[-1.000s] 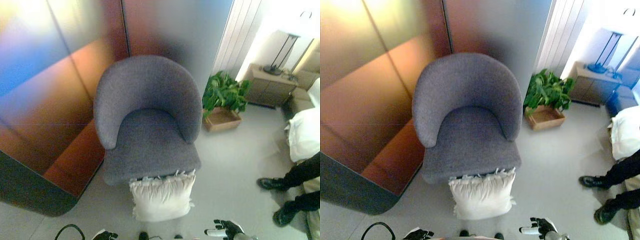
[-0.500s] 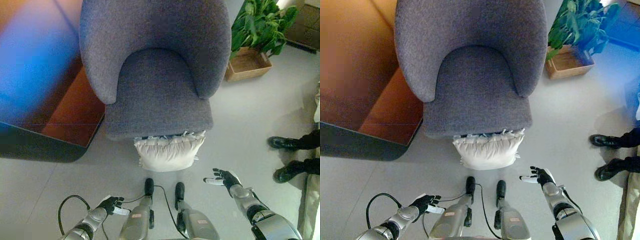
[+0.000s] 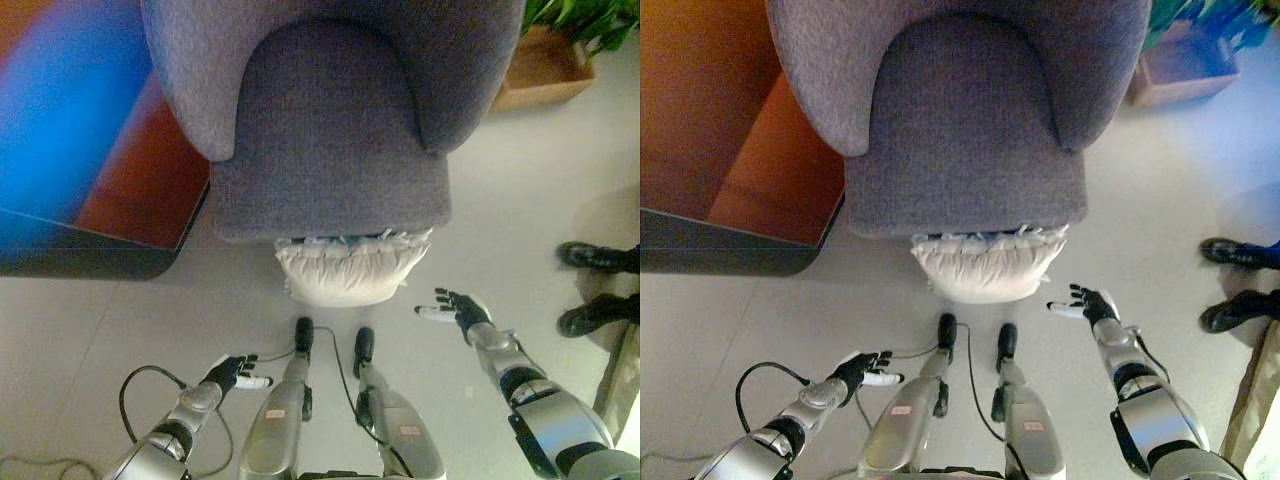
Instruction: Pick up the pillow and put it on the sofa.
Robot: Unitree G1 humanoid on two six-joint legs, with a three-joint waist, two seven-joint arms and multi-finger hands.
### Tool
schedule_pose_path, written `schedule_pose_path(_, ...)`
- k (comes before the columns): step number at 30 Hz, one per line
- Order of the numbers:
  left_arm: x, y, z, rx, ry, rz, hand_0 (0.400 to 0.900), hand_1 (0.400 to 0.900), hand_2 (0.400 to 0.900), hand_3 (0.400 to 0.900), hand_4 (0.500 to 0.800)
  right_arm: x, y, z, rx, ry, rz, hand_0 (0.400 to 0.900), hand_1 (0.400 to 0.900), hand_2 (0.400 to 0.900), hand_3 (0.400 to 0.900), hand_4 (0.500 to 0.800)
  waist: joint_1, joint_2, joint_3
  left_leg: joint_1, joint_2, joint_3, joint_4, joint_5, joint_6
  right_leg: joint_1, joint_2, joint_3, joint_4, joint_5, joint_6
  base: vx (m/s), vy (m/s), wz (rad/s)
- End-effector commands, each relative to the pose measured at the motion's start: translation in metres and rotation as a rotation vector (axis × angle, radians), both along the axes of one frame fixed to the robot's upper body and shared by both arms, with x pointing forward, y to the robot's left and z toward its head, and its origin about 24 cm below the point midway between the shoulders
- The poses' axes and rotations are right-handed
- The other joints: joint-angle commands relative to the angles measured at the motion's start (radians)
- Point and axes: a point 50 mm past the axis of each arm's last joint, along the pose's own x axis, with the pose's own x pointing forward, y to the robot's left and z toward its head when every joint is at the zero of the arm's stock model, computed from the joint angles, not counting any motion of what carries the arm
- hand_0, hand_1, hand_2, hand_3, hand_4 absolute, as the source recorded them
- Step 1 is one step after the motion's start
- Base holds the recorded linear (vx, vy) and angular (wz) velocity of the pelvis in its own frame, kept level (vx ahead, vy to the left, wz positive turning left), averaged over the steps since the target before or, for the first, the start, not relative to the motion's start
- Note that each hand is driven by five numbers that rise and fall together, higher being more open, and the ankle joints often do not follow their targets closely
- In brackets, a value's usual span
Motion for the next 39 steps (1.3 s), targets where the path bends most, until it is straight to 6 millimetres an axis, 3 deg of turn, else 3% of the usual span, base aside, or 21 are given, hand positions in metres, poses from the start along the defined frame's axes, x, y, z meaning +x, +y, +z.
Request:
schedule_pose_path(1,0.008,0.009,0.009,-0.019,-0.061,0.026,0.900,0.900,0.900,0.900,0.800,0.019,-0.033,0.049,-0.080,-0.145,-0.033,0.900,0.900,0.900,0.900,0.800,0.020,0.018,0.021,-0.059,-0.044,0.021,0.026,-0.032,0.008,-0.139,-0.008,0.023,0.161,-0.010,0.058,-0.08,0.026,0.01)
schedule_pose_path(8,0.033,-0.007,0.036,-0.130,-0.255,0.019,0.900,0.900,0.900,0.900,0.800,0.035,-0.063,0.112,-0.178,-0.284,-0.081,0.900,0.900,0.900,0.900,0.800,0.022,0.063,0.048,-0.261,-0.052,0.032,0.091,-0.002,-0.002,-0.331,-0.015,0.015,0.224,0.009,0.061,-0.07,0.032,-0.01)
schedule_pose_path(16,0.033,-0.017,0.056,-0.248,-0.402,0.028,0.900,0.900,0.900,0.900,0.800,0.037,-0.088,0.172,-0.245,-0.434,-0.119,0.900,0.900,0.900,0.900,0.800,0.024,0.117,0.048,-0.483,-0.046,0.031,0.173,0.011,-0.011,-0.555,-0.016,0.034,0.316,-0.001,0.057,-0.03,0.036,0.01)
schedule_pose_path(25,0.024,-0.015,0.064,-0.338,-0.494,0.050,0.900,0.900,0.900,0.900,0.800,0.042,-0.090,0.219,-0.277,-0.571,-0.082,0.900,0.900,0.900,0.900,0.800,0.018,0.159,0.048,-0.656,-0.042,0.023,0.291,-0.006,-0.020,-0.730,-0.015,0.072,0.425,-0.034,0.041,0.00,0.049,0.00)
schedule_pose_path(39,0.006,-0.032,0.054,-0.432,-0.502,0.048,0.900,0.900,0.900,0.900,0.800,0.053,-0.060,0.271,-0.293,-0.741,0.122,0.900,0.900,0.900,0.900,0.800,0.011,0.188,0.048,-0.676,-0.050,0.018,0.322,-0.021,-0.024,-0.754,0.005,0.103,0.446,-0.059,0.035,0.01,0.062,-0.05)
